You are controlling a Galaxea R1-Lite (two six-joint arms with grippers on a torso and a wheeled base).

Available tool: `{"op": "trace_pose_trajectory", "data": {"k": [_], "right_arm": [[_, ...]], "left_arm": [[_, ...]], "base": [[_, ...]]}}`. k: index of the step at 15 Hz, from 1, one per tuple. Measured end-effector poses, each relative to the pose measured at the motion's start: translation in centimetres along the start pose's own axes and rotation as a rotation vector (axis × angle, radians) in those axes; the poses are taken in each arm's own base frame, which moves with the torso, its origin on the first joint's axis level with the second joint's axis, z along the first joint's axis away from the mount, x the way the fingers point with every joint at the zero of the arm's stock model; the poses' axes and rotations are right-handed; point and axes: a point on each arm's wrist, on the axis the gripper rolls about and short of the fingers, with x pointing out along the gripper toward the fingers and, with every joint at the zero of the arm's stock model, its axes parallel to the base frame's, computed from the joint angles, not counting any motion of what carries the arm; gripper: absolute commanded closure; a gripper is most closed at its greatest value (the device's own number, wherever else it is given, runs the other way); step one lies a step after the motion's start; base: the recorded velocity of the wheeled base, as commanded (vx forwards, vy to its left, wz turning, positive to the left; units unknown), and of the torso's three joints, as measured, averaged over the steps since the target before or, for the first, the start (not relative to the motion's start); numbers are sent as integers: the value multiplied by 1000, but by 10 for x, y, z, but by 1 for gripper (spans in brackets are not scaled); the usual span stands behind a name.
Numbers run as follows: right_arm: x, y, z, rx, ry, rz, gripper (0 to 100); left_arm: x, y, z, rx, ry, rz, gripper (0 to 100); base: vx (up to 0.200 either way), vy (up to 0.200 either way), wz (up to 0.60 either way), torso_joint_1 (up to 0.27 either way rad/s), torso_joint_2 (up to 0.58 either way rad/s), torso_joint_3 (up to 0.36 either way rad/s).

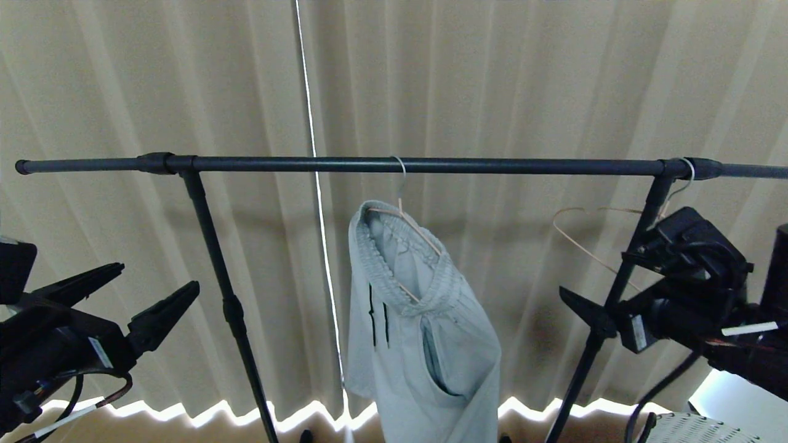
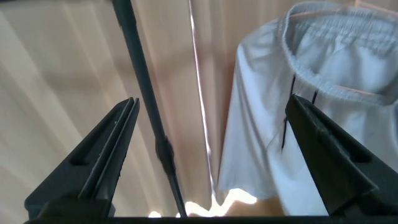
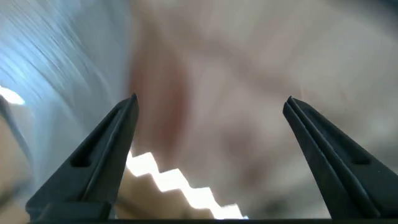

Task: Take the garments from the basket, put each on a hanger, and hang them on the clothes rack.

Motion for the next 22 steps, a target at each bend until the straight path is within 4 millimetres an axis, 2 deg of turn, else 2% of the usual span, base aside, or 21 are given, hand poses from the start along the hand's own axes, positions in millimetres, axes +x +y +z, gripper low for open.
{"op": "trace_pose_trajectory", "data": {"k": [2,5,8,12,18,22], "right_arm": [[-16,-6,-11,10,-8,-29,0],[-29,-7,-21,-20,-49,-47,0],[-33,-7,-22,-13,-81,-52,0],[-37,-3,-41,-24,-21,-30,0],[-37,0,-52,-34,20,-20,0],[-39,1,-56,-39,31,-22,0]], "left_arm": [[1,0,-2,-5,34,-1,0],[1,1,-3,-4,42,2,0],[0,1,-5,-3,48,2,0],[-1,3,-6,-3,50,21,0],[-2,5,-7,-2,53,29,0],[-1,5,-7,-1,54,27,0]], "base": [[0,0,0,0,0,0],[0,0,0,0,0,0],[0,0,0,0,0,0],[-200,0,0,12,4,1],[-200,0,0,3,2,5],[0,0,0,0,0,0]]}}
